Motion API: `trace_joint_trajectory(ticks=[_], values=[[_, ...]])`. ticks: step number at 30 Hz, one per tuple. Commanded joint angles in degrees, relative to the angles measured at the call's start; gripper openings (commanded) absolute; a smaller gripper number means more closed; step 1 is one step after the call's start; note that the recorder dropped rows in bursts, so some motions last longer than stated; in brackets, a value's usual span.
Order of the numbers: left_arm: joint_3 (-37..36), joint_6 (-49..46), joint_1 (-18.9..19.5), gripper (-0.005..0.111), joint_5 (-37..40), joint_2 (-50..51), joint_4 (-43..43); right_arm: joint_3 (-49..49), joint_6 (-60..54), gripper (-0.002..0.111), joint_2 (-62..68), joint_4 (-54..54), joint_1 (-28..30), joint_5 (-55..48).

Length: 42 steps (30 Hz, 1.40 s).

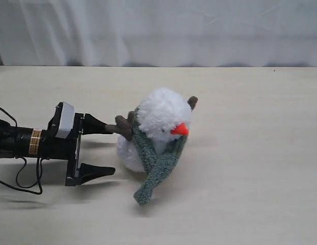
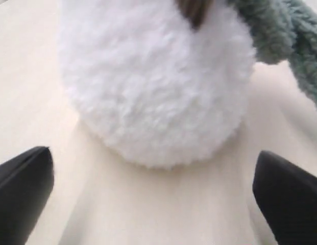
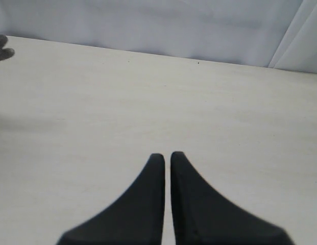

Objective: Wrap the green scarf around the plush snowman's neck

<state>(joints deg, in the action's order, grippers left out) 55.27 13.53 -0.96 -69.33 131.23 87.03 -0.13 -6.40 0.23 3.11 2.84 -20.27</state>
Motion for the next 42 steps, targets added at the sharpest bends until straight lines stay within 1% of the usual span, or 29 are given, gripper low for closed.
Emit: trace_joint_trajectory(ticks=[1, 5, 7, 10, 15, 26, 28, 30, 35, 37, 42], values=[[0.2, 5.8, 4.2, 0.101, -0.6, -0.4, -3.5, 0.1, 0.1, 0.004, -0.2, 0.3, 0.3, 0.7], [0.2, 12.6, 6.3, 0.101, -0.6, -2.0, -4.5, 0.1, 0.0, 0.004, -0.2, 0.3, 0.3, 0.7], [0.2, 18.6, 6.9, 0.101, -0.6, -4.0, -4.6, 0.1, 0.0, 0.004, -0.2, 0.3, 0.3, 0.7], [0.2, 24.9, 7.4, 0.101, -0.6, -7.5, -2.5, 0.1, 0.0, 0.004, -0.2, 0.3, 0.3, 0.7], [0.2, 26.0, 8.2, 0.101, -0.6, -10.9, 2.1, 0.1, 0.0, 0.004, -0.2, 0.3, 0.3, 0.7], [0.2, 28.9, 8.2, 0.101, -0.6, -11.2, 2.3, 0.1, 0.0, 0.004, -0.2, 0.3, 0.3, 0.7], [0.2, 31.8, 8.2, 0.101, -0.6, -11.7, 2.7, 0.1, 0.0, 0.004, -0.2, 0.3, 0.3, 0.7], [0.1, 34.7, 8.2, 0.101, -0.6, -13.4, 4.1, 0.1, 0.0, 0.004, -0.2, 0.3, 0.3, 0.7], [-0.3, 42.9, 8.2, 0.101, -0.6, -20.6, 10.8, 0.1, 0.0, 0.004, -0.2, 0.3, 0.3, 0.7], [-1.9, 46.2, 8.2, 0.101, -0.6, -23.8, 11.5, 0.1, 0.0, 0.004, -0.2, 0.3, 0.3, 0.7], [-6.6, 46.9, 8.7, 0.101, -0.6, -31.7, 10.1, 0.1, 0.0, 0.004, -0.2, 0.3, 0.3, 0.7]])
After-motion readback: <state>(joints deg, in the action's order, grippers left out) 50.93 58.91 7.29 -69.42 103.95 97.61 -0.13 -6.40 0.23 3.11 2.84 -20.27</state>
